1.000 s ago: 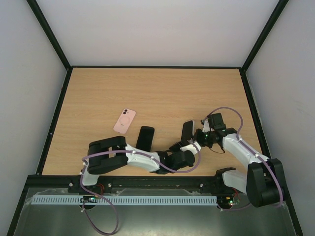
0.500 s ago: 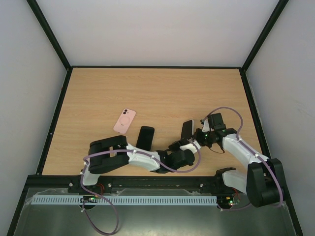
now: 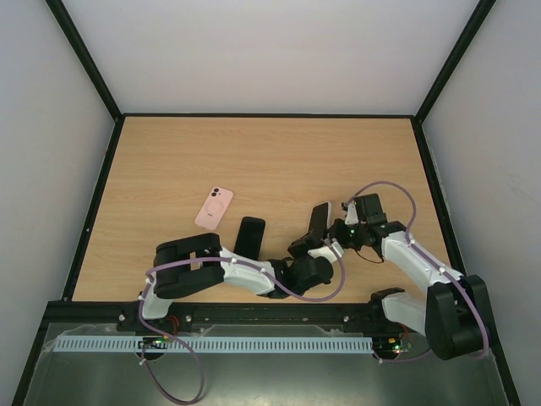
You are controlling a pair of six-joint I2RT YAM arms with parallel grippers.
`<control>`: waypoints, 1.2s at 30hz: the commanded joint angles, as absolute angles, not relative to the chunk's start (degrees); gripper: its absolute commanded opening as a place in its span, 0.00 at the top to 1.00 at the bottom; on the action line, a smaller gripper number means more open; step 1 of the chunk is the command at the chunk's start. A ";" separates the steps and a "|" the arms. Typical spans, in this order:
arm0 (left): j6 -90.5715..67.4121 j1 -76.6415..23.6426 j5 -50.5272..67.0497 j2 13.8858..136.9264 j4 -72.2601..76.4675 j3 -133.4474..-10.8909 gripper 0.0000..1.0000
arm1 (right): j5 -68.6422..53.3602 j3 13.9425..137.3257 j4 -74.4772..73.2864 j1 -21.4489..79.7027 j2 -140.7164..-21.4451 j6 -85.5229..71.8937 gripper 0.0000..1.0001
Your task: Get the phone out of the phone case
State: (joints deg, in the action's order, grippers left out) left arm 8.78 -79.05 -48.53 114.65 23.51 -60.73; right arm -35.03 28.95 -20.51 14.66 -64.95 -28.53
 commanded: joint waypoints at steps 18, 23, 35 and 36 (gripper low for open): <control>9.42 -75.23 -54.73 113.13 29.72 -59.02 0.92 | -37.43 28.56 -21.84 17.10 -60.79 -28.04 0.98; 4.72 -74.77 -52.18 110.02 28.73 -59.14 0.98 | -31.18 29.64 -23.11 17.08 -61.52 -28.82 0.98; -6.71 -73.18 -46.72 102.12 26.46 -56.33 0.98 | -35.15 36.10 -27.64 17.05 -57.61 -22.68 0.98; -7.17 -73.09 -46.80 101.34 26.31 -56.14 0.98 | -33.86 36.52 -28.52 17.05 -57.53 -22.19 0.98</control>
